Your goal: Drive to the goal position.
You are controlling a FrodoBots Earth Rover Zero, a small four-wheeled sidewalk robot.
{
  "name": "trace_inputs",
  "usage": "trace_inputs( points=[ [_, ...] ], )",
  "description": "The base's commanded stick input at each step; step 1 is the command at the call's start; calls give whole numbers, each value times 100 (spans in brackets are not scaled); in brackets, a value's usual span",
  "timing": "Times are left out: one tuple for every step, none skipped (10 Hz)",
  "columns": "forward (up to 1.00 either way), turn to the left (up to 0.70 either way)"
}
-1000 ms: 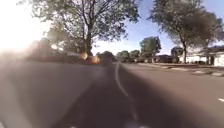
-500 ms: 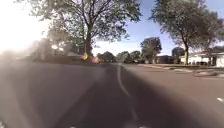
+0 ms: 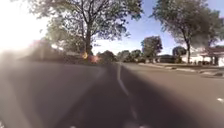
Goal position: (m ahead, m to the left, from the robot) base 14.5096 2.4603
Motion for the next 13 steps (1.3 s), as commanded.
trace_inputs(
  points=[
    [100, 0],
    [100, 0],
    [100, 0],
    [100, 0],
    [100, 0],
    [100, 0],
    [100, 0],
    [100, -9],
    [100, -38],
    [100, -27],
    [100, -16],
    [100, -5],
    [100, 0]
  ],
)
